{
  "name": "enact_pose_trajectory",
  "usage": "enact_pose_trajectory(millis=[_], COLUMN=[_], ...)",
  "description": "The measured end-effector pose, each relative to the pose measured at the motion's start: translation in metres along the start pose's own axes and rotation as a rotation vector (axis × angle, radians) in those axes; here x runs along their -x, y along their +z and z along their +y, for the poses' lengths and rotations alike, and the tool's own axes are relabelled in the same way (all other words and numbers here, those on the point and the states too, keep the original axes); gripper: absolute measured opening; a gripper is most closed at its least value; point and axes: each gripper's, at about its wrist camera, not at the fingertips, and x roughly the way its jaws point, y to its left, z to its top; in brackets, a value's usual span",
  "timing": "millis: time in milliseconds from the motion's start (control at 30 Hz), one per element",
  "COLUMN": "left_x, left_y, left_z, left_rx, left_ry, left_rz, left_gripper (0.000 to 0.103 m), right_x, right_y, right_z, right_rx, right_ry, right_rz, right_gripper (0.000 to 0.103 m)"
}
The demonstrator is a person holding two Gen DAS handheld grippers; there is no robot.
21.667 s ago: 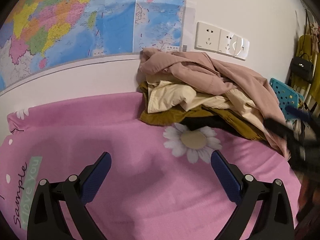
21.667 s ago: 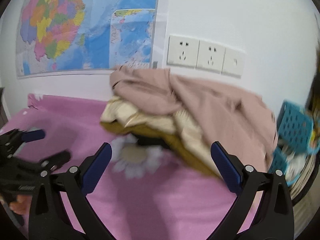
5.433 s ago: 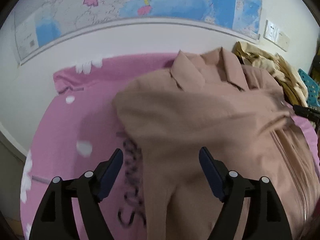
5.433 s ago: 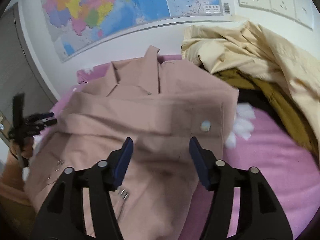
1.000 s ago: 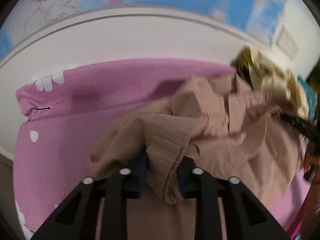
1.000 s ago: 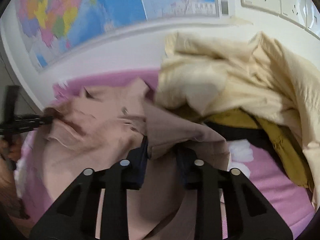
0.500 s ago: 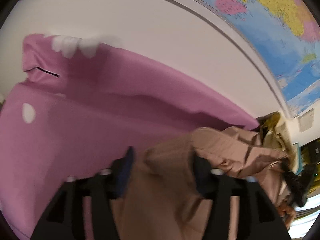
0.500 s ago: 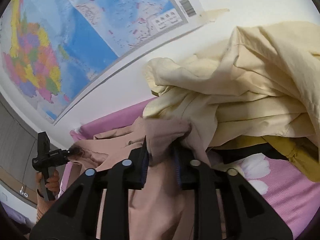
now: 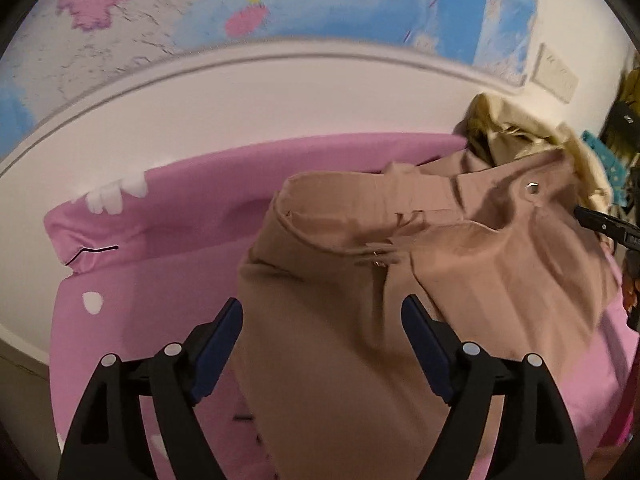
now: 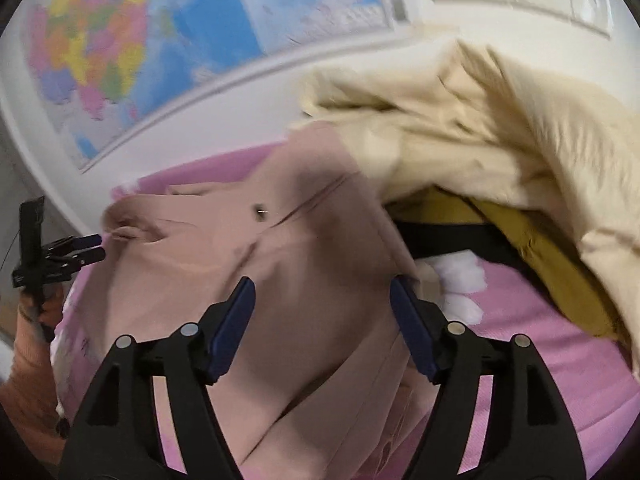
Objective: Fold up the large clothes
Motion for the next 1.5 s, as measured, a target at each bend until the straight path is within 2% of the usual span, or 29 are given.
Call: enact_pose_trajectory(millis=[33,67,100,133,167,300,400,433,467,500,533,600,667,767,833,933,1000,1033,1067,1100,1133,1167,1200,1267,1333,1400,1500], left_x=[-0.009,-0.021,-0.032,-0.039,-0.048,-0.058,-0.044,-0.036,-0.025,-0.013,-0.004,0.019,0.031,0.039,0.035,0.029,0.019,0.013,0.010,0.009,0.007,0.006,0.008,0.019,0.042,0.059,0.069], left_y=[0.005,0.012,0.018,0.022,0.028,0.045,0.035,0.029,0.020,0.010,0.003,-0.022,-0.039,-0.068,-0.083,-0.096,-0.098,-0.098,-0.099,-0.098,-0.096,-0.094,-0.091,-0.089,-0.090,-0.096,-0.116], left_z=[-0.001,0.001,0.004,0.007,0.012,0.040,0.053,0.053,0.055,0.056,0.057,0.062,0.061,0.056,0.050,0.036,0.025,0.020,0.014,0.005,0.000,0.001,0.007,0.019,0.027,0.029,0.026], left_rx=[0.002,0.014,0.040,0.060,0.087,0.245,0.291,0.283,0.268,0.255,0.247,0.238,0.232,0.207,0.216,0.215,0.209,0.211,0.201,0.163,0.145,0.178,0.228,0.302,0.340,0.369,0.392], left_ry=[0.026,0.048,0.059,0.067,0.082,0.100,0.038,0.030,0.008,-0.015,-0.032,-0.074,-0.093,-0.107,-0.134,-0.209,-0.239,-0.243,-0.219,-0.201,-0.170,-0.165,-0.202,-0.262,-0.318,-0.371,-0.432], left_rz=[0.010,0.027,0.050,0.066,0.086,0.082,0.052,0.034,0.013,-0.008,-0.022,-0.050,-0.058,-0.057,-0.045,-0.045,-0.027,-0.001,-0.012,-0.032,-0.024,-0.011,0.005,0.009,-0.016,-0.011,0.016], left_gripper=[0.078,0.077,0.073,0.067,0.058,0.059,0.062,0.066,0.074,0.075,0.076,0.084,0.092,0.093,0.093,0.094,0.094,0.093,0.090,0.070,0.059,0.036,0.020,0.010,0.007,0.007,0.007], right_x=[-0.007,-0.014,-0.018,-0.020,-0.018,0.001,0.009,0.014,0.021,0.025,0.032,0.044,0.054,0.059,0.057,0.047,0.035,0.029,0.028,0.028,0.028,0.033,0.040,0.065,0.102,0.138,0.160], right_y=[0.000,0.001,0.002,0.003,0.005,0.013,0.007,0.002,-0.006,-0.011,-0.020,-0.039,-0.060,-0.083,-0.096,-0.103,-0.100,-0.097,-0.095,-0.091,-0.089,-0.086,-0.085,-0.081,-0.078,-0.079,-0.093], right_z=[-0.004,-0.008,-0.007,-0.008,-0.010,-0.023,-0.033,-0.034,-0.036,-0.035,-0.036,-0.041,-0.045,-0.040,-0.027,-0.010,0.000,0.000,-0.002,-0.004,-0.007,-0.013,-0.015,-0.019,-0.022,-0.021,-0.026], right_rx=[-0.018,-0.041,-0.047,-0.053,-0.068,-0.120,-0.161,-0.159,-0.154,-0.153,-0.154,-0.161,-0.190,-0.172,-0.113,-0.029,0.026,0.017,0.001,-0.013,-0.030,-0.070,-0.079,-0.112,-0.122,-0.103,-0.093], right_ry=[0.003,0.010,0.022,0.048,0.058,0.056,0.113,0.113,0.125,0.133,0.133,0.157,0.189,0.230,0.240,0.219,0.154,0.164,0.177,0.208,0.244,0.276,0.290,0.348,0.407,0.413,0.386], right_rz=[0.013,0.027,0.035,0.037,0.023,-0.053,-0.045,-0.045,-0.052,-0.063,-0.077,-0.081,-0.084,-0.068,-0.039,-0.009,0.005,0.026,0.017,0.018,0.029,0.032,0.023,-0.026,-0.100,-0.146,-0.141], right_gripper=[0.058,0.042,0.034,0.015,0.008,0.008,0.014,0.036,0.066,0.078,0.084,0.084,0.093,0.095,0.095,0.095,0.089,0.078,0.058,0.040,0.010,0.010,0.010,0.008,0.005,0.004,0.003])
